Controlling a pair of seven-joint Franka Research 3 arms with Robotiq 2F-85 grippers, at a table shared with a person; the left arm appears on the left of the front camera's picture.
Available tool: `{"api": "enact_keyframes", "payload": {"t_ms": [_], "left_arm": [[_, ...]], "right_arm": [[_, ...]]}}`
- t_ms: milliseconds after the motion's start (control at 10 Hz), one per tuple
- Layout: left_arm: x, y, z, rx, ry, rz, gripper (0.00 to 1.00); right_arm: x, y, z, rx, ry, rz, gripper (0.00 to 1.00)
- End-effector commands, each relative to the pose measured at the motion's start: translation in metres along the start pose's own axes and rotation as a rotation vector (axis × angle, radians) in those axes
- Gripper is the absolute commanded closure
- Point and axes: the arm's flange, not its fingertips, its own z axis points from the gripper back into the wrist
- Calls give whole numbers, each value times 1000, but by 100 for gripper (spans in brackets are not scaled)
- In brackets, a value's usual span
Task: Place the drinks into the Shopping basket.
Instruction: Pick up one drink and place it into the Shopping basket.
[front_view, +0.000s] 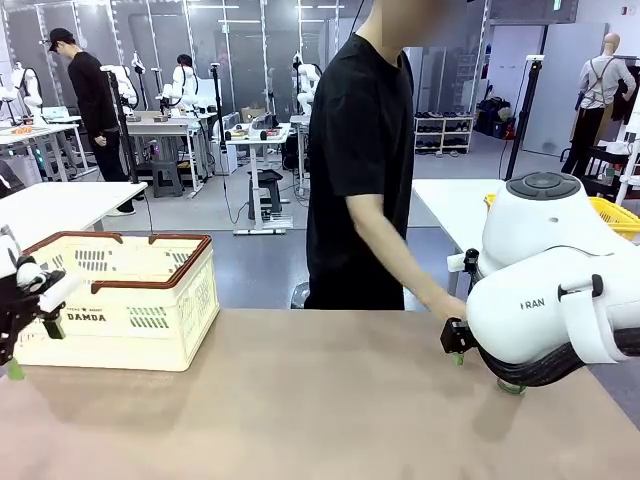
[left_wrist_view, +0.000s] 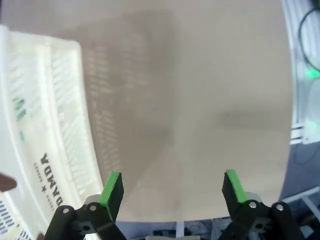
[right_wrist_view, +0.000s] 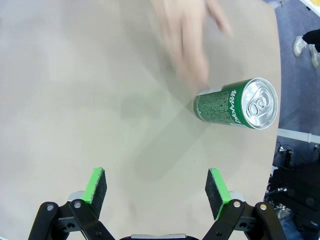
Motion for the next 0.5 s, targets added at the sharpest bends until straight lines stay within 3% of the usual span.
{"api": "enact_keyframes", "payload": {"t_ms": [0,100,200,400], "left_arm": [[-4,13,-4,-25,31,-138,0],[-16,29,-4,-58,2,-130,0],[2,1,-5,-15,8,-53,0],[2,1,-5,-15,8,-53,0]], "right_arm": [[1,0,-1,3,4,-6,0],[1,0,-1,3,4,-6,0],[1,0,-1,3,4,-6,0],[1,0,-1,3,4,-6,0]]}}
